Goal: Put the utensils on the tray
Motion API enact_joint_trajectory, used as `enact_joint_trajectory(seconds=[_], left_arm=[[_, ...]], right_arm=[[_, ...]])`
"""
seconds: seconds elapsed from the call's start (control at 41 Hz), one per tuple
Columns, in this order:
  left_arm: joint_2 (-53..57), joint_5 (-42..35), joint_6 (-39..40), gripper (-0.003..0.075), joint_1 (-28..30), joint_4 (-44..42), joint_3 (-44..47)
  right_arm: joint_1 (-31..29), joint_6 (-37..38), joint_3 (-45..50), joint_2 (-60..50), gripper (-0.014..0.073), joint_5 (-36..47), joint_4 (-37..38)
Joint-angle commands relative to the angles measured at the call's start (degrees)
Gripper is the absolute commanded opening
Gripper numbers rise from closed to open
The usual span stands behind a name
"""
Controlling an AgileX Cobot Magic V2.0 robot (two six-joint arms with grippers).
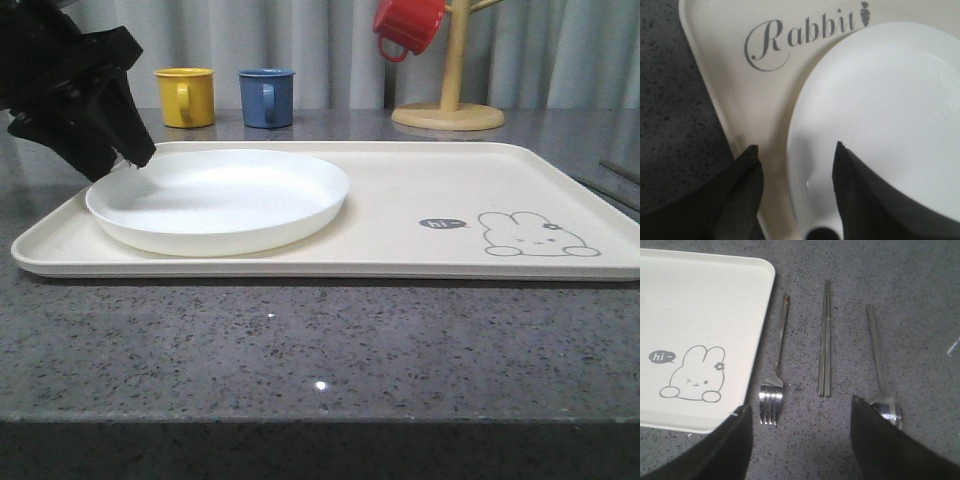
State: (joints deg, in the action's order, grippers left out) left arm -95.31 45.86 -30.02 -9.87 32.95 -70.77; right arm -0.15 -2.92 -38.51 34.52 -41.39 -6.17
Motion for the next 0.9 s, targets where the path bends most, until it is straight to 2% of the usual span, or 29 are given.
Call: enact_joint_trajectory(seconds=[0.0,0.146,0.269,0.342,0.439,0.513,0.635,0.879], left_arm=[[4.9,0.0,0.4,0.0347,-0.5,-0.4,-2.7],[10.1,0.4,0.7,0.0347,-1.9,-3.0,-2.9],[15.0,1.3,2.9,0.0347,-5.7,-8.3,-2.9],[18.0,2.4,7.0,0.0347,-9.6,-15.7,-2.9],[22.3,4.2,16.7,0.0348,-15.5,-28.1,-2.9],[25.8,4.6,22.6,0.0348,-18.8,-33.3,-2.3],[32.1,2.6,25.8,0.0347,-21.7,-34.8,0.3],[43.8,-0.8,26.1,0.0347,-22.2,-34.3,7.2]], right_arm=[[-0.4,0.0,-1.4,0.5,0.0456,3.8,0.0],[-0.4,0.0,-1.4,0.5,0.0456,3.8,0.0],[-0.4,0.0,-1.4,0.5,0.0456,3.8,0.0],[-0.4,0.0,-1.4,0.5,0.0456,3.8,0.0],[-0.4,0.0,-1.4,0.5,0.0456,3.8,0.0],[-0.4,0.0,-1.4,0.5,0.0456,3.8,0.0],[-0.4,0.0,-1.4,0.5,0.0456,3.8,0.0],[-0.4,0.0,-1.4,0.5,0.0456,3.8,0.0]])
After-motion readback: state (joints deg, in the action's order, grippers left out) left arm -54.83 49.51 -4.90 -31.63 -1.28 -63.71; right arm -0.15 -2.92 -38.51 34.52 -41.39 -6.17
